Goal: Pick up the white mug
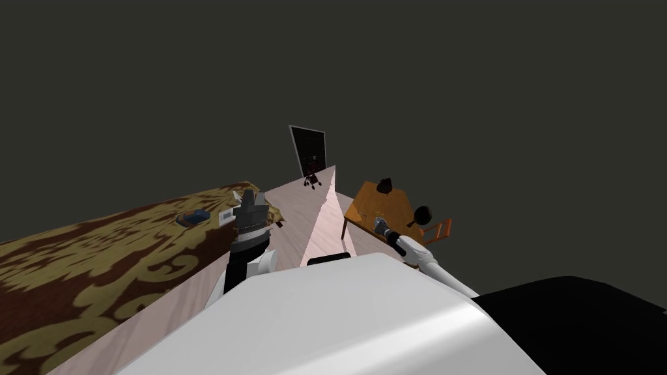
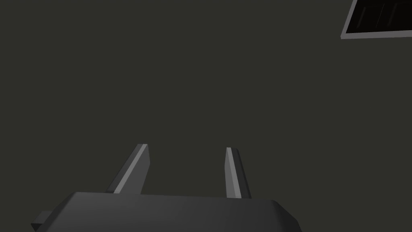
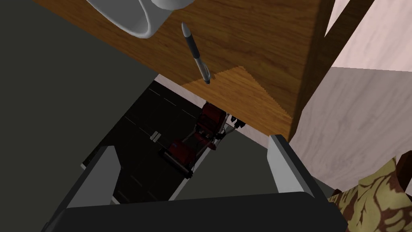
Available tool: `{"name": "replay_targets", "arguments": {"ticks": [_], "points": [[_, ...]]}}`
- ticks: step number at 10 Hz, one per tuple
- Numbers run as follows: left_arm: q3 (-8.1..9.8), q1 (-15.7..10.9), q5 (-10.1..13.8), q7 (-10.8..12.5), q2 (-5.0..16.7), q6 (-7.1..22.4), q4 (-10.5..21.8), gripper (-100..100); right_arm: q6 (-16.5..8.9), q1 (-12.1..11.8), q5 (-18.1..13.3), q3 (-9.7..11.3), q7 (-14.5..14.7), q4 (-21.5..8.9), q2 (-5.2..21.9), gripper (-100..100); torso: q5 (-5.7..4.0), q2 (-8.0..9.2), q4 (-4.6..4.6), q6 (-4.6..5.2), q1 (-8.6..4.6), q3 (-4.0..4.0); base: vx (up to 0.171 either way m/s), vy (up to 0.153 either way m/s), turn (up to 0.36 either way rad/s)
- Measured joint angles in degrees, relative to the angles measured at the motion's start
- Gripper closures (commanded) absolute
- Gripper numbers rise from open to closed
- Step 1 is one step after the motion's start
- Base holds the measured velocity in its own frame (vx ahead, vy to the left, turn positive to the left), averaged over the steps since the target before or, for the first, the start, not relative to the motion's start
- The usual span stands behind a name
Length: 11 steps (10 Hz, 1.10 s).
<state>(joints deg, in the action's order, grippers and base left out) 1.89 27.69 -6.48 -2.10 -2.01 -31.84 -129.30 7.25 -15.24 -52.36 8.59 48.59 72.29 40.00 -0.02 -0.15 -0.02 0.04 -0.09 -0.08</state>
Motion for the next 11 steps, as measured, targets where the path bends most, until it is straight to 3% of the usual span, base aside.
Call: {"name": "replay_targets", "arguments": {"ticks": [2, 5, 7, 8, 9, 11], "points": [[0.00, 0.00, 0.00, 0.00, 0.00, 0.00, 0.00, 0, -1.57, -0.21, -0.74, 1.60, 0.80, -1.62, 1.59, -100, 0.00, -0.06, -0.01, 0.00, 0.01, -0.04, 0.052, -0.005, 0.019], [0.00, 0.00, 0.00, 0.00, 0.00, 0.00, 0.00, 0, -1.49, -0.16, -2.53, 1.63, 4.16, -6.89, 1.48, -100, 0.00, -0.10, -0.02, 0.00, 0.02, -0.06, 0.071, -0.011, 0.042], [0.00, 0.01, 0.00, 0.00, 0.00, 0.00, 0.00, 0, -2.80, -0.46, -3.19, 3.42, 5.01, -9.46, 3.06, -100, -0.01, -0.14, -0.03, -0.01, -0.05, -0.08, 0.054, -0.020, 0.020], [0.00, 0.00, 0.00, 0.00, 0.00, 0.00, 0.00, 0, -2.83, -0.43, -3.23, 3.45, 5.15, -9.65, 3.08, 0, 0.00, -0.01, -0.01, 0.00, 0.00, -0.02, 0.006, -0.003, 0.000], [0.00, 0.00, 0.00, 0.00, 0.00, 0.00, 0.00, 0, -2.83, -0.43, -3.23, 3.44, 5.13, -9.63, 3.08, -100, 0.01, 0.08, 0.02, 0.00, 0.04, 0.04, 0.024, -0.041, 0.031], [0.01, 0.00, 0.00, 0.00, 0.01, 0.00, 0.00, 0, -4.11, 0.33, -3.67, 4.07, 5.53, -10.04, 1.48, -100, -0.05, 0.04, 0.01, -0.01, -0.21, 0.02, 0.033, -0.085, 0.035]]}}
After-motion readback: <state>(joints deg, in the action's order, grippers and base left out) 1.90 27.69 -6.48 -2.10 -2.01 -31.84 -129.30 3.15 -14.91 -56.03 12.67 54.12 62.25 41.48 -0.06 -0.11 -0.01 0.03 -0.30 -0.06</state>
